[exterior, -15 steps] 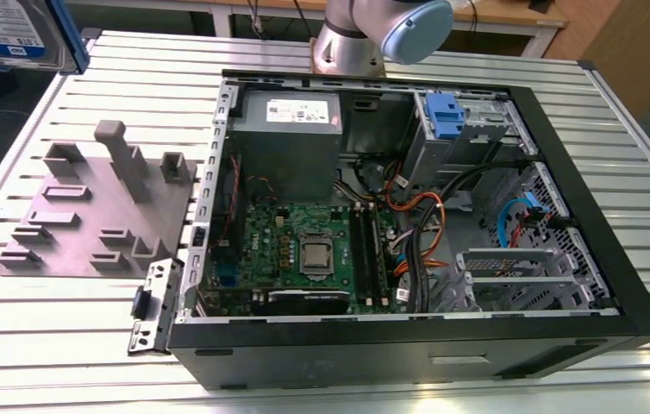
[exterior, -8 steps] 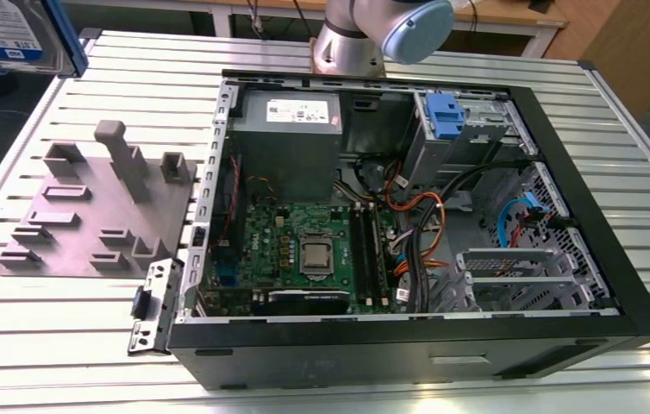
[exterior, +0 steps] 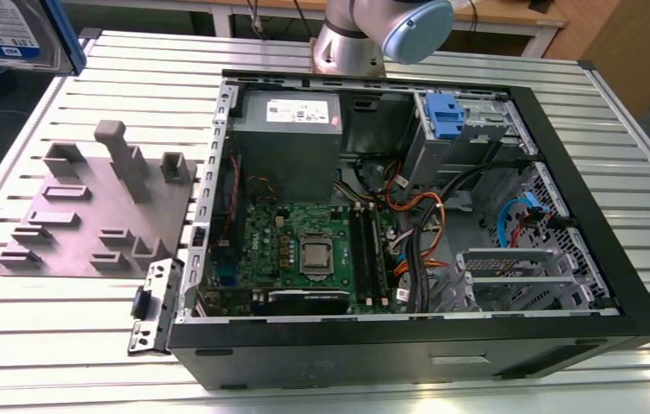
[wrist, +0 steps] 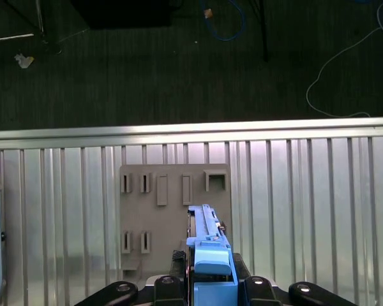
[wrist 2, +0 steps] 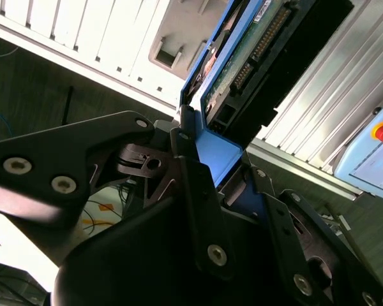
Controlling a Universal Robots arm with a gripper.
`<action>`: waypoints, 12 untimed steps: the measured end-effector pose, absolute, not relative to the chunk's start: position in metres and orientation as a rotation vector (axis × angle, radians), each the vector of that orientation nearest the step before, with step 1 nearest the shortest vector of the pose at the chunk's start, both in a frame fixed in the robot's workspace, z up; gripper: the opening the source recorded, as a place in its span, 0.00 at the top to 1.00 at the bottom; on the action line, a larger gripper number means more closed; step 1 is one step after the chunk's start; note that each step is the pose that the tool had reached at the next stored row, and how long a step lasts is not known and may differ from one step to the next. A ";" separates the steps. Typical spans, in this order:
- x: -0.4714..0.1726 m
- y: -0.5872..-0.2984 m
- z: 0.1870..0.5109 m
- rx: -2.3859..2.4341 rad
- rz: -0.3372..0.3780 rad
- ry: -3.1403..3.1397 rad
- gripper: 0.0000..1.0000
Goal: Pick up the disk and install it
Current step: 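Pick up the disk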
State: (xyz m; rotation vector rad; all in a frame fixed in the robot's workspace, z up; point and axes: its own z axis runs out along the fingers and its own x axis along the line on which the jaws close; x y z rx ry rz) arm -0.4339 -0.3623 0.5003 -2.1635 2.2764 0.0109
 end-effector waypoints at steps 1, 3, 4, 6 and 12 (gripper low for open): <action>-0.434 -0.362 0.500 -2.163 0.011 2.276 0.64; -0.434 -0.362 0.500 -2.163 0.011 2.276 0.64; -0.434 -0.362 0.500 -2.163 0.011 2.276 0.64; -0.434 -0.362 0.500 -2.163 0.011 2.276 0.64; -0.432 -0.362 0.500 -2.163 0.011 2.276 0.64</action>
